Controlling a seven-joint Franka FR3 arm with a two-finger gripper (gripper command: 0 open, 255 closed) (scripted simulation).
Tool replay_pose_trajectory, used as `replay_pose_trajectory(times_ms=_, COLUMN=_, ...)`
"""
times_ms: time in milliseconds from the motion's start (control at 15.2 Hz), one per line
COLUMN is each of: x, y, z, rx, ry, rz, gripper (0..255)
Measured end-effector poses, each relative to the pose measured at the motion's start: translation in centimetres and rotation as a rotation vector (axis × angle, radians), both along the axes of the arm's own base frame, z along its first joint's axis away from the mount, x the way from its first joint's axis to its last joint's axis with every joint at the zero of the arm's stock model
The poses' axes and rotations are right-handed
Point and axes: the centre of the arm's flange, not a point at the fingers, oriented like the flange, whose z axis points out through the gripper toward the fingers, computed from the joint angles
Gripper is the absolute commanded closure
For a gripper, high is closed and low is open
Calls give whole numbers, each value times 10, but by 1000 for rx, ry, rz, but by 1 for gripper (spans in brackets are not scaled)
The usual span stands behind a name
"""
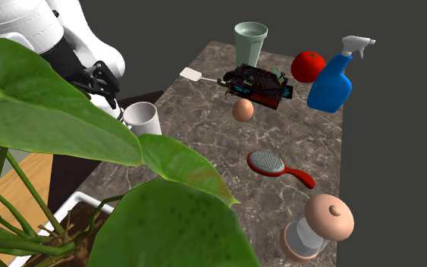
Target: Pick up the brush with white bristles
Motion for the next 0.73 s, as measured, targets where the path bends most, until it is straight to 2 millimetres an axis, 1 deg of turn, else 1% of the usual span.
replay_pose_trajectory(times_ms=66, x=0, y=0, z=0, rx=0, ry=0, rz=0, gripper=0)
replay_pose_trajectory(times_ms=132, x=4, y=5, z=-3, rx=1, ry=-1, rz=9, gripper=0)
replay_pose_trajectory(times_ms=264, x=19, y=18, z=-9, rx=4, ry=-4, rz=38, gripper=0)
replay_pose_trajectory(times_ms=330, x=29, y=28, z=-14, rx=5, ry=-5, rz=55, gripper=0)
replay_pose_trajectory(times_ms=396, x=31, y=37, z=-16, rx=7, ry=-7, rz=72, gripper=0)
replay_pose_trajectory(times_ms=462, x=37, y=48, z=-21, rx=9, ry=-9, rz=90, gripper=0)
replay_pose_trajectory(times_ms=528, x=44, y=55, z=-23, rx=11, ry=-11, rz=109, gripper=0)
replay_pose_trajectory(times_ms=726, x=68, y=89, z=-36, rx=17, ry=-18, rz=163, gripper=0)
